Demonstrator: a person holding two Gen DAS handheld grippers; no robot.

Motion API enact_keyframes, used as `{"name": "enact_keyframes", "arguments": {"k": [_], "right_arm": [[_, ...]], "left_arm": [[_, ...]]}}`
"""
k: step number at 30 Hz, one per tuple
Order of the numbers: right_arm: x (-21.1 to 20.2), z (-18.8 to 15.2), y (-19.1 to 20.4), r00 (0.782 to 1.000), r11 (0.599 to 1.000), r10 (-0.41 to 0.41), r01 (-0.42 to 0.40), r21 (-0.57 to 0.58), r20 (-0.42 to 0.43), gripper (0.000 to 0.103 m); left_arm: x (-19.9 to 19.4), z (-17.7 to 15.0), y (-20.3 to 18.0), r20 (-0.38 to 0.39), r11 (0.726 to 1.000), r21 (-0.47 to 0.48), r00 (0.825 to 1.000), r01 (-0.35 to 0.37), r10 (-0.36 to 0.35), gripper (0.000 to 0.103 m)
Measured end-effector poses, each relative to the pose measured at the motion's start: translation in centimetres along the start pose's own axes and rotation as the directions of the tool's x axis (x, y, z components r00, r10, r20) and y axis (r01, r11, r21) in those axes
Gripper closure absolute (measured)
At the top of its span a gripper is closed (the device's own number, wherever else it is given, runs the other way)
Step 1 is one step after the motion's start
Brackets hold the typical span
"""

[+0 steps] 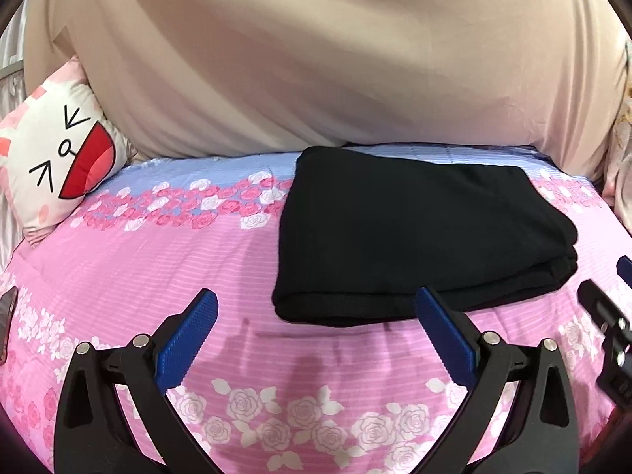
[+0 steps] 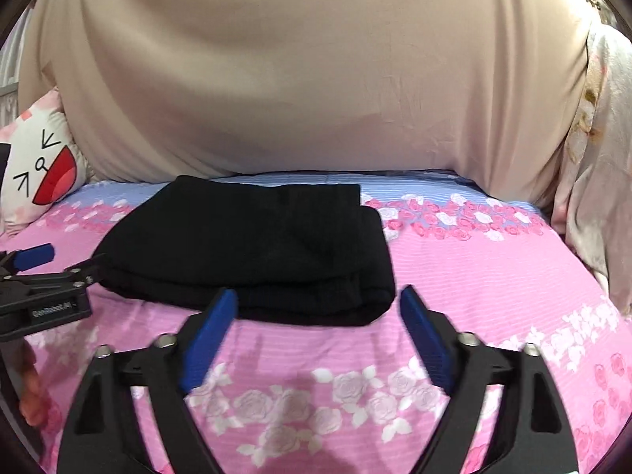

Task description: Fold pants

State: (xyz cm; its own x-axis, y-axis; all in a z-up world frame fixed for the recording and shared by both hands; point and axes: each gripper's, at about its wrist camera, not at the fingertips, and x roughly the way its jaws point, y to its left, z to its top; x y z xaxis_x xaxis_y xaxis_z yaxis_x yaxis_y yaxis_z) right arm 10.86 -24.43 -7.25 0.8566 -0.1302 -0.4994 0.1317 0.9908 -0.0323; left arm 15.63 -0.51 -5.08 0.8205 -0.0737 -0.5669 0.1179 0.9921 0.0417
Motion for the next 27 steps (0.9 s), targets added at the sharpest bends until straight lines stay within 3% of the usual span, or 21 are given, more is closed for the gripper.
{"name": "enact_keyframes", "arguments": {"k": [2,3,8,11,17,27], "right_arm": [[-0.7,-0.2,0.0,0.999,1.000,-0.019,0.019,0.007,0.027,0.016],[-1.2,-0.2,0.1,0.999,0.999,-0.032,0.031,0.012,0.036,0.010],[-1.5,-0.1,0.1,0.998,0.999,-0.052,0.051,0.016,0.030,0.010],[-1.1,-0.1,0.2,0.999,0.999,-0.051,0.051,0.008,0.016,0.010],[-0.6,-0.3,-0.2,0.999,0.999,-0.043,0.043,0.033,-0.010,0.005],[-0.2,-0.2,-0.7,0.999,0.998,-0.037,0.039,0.056,-0.033,0.005]], "left_arm": [[-0.5,0.0,-0.5,0.030,1.000,0.022,1.000,-0.007,0.006,0.005],[-0.9,0.0,-0.8,0.049,0.999,0.036,0.999,-0.011,0.009,0.005],[-1.9,-0.7,-2.5,0.100,0.993,0.099,0.994,-0.059,0.049,0.005],[-2.4,-1.0,-3.2,0.113,0.993,0.111,0.993,-0.049,0.037,0.005],[-1.9,-1.0,-2.9,0.056,0.997,0.075,0.998,0.031,-0.035,0.005],[-1.3,-1.1,-2.4,0.025,0.999,0.046,1.000,0.005,-0.006,0.005]]}}
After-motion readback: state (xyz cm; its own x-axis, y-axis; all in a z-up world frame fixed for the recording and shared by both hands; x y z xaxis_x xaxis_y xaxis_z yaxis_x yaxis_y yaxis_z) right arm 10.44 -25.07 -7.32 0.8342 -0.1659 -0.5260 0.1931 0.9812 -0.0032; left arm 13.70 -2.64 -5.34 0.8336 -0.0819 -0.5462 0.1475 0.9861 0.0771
